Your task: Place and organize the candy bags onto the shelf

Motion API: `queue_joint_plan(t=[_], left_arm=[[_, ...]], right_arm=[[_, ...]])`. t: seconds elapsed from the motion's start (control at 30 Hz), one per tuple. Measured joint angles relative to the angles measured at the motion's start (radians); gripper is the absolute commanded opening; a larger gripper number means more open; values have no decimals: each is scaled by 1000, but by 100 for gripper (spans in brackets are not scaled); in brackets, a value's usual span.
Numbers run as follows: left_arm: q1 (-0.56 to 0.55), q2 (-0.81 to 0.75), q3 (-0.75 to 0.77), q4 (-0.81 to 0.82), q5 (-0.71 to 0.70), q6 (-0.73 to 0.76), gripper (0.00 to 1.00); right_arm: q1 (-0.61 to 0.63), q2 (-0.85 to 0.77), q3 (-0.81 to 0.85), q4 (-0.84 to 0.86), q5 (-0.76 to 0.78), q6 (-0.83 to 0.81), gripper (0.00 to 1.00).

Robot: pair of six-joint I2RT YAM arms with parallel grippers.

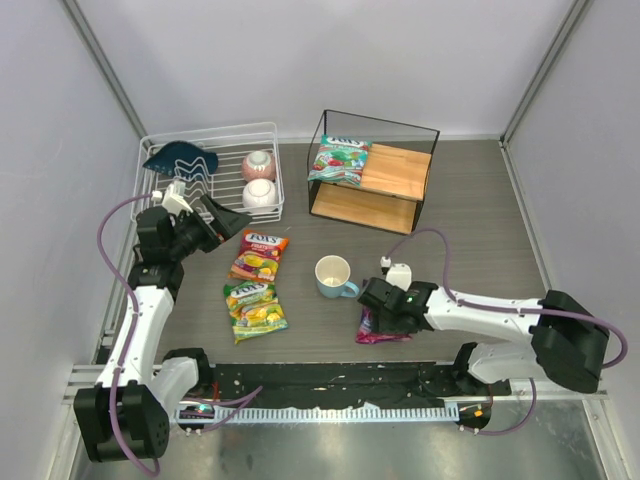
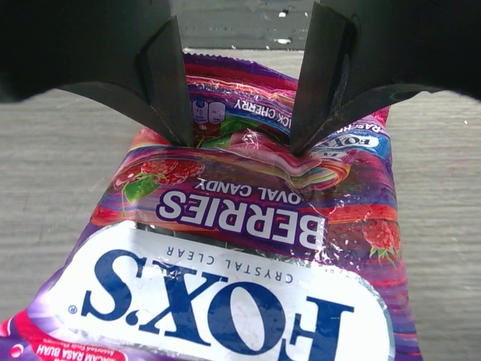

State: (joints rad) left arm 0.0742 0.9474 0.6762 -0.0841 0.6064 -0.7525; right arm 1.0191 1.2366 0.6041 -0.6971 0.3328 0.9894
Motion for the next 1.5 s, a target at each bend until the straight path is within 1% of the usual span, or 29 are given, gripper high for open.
queue_joint_plan(t=[0.13, 0.33, 0.73, 1.1, 1.2, 1.3, 1.43, 1.47, 1.5], left_arm=[[0, 1, 0, 0, 0, 0, 100], [0, 1, 0, -1, 0, 1, 100], [0, 5, 0, -2, -1, 2, 100], [0, 5, 0, -3, -1, 3, 100], [0, 5, 0, -3, -1, 4, 100], [0, 5, 0, -3, -1, 5, 100], [0, 5, 0, -3, -1, 5, 100], [0, 5, 0, -3, -1, 5, 100], [0, 5, 0, -3, -1, 5, 100]], right_arm=[[-12, 72, 40, 44, 23, -85, 61], [-34, 156, 89, 123, 40, -168, 61], [-46, 272, 169, 255, 42, -282, 61], [-48, 352, 233, 325, 29, -329, 61], [-53, 345, 220, 343, 29, -330, 61], [-55, 305, 170, 390, 29, -328, 61], [-55, 184, 69, 417, 10, -322, 61], [-55, 140, 43, 404, 5, -321, 62], [-55, 101, 25, 388, 4, -321, 64]])
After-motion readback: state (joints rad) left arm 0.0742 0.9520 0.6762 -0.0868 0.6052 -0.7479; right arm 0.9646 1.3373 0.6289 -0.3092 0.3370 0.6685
